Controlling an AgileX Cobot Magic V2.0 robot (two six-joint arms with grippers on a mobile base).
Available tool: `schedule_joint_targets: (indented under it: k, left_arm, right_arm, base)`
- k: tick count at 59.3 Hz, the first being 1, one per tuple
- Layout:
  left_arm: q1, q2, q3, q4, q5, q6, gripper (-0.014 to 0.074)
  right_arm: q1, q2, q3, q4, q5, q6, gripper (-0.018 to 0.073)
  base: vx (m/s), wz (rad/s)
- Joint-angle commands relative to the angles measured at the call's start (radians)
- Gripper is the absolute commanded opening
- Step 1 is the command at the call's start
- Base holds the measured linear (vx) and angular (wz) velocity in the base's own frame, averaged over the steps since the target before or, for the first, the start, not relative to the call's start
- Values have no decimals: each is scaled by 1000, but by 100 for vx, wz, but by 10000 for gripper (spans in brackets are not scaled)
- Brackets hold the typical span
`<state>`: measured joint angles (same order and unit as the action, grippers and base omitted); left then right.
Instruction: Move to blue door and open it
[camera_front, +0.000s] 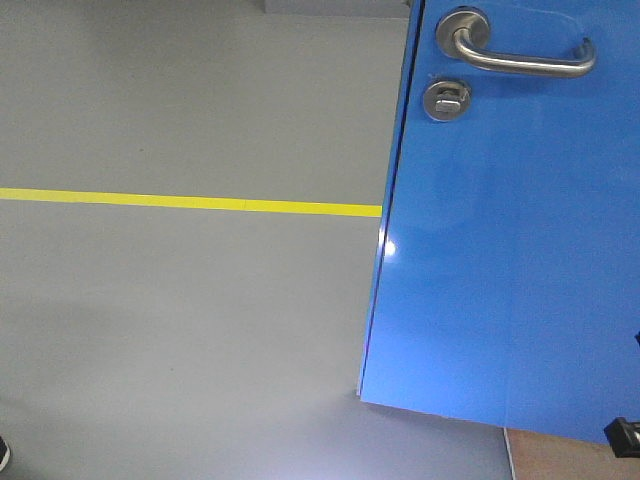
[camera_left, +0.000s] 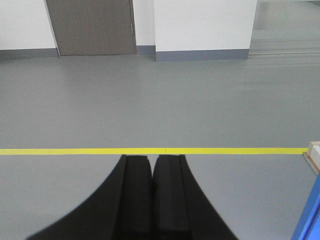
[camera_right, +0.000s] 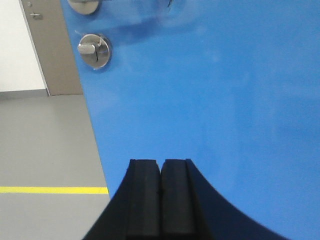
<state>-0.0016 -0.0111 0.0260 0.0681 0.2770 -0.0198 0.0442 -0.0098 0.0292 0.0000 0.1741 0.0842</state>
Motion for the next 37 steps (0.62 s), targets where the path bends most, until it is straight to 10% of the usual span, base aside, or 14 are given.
schedule_joint_targets:
  k: [1,37]
  left_arm:
    - [-6,-12,-26,-2,-85,-7,73]
    - [-6,-12,-26,-2,-85,-7,73]
  right_arm:
    - [-3,-15,2,0,-53,-4,12]
    - [-3,-14,2,0,-50,-4,12]
  base:
    - [0,0]
    - [0,0]
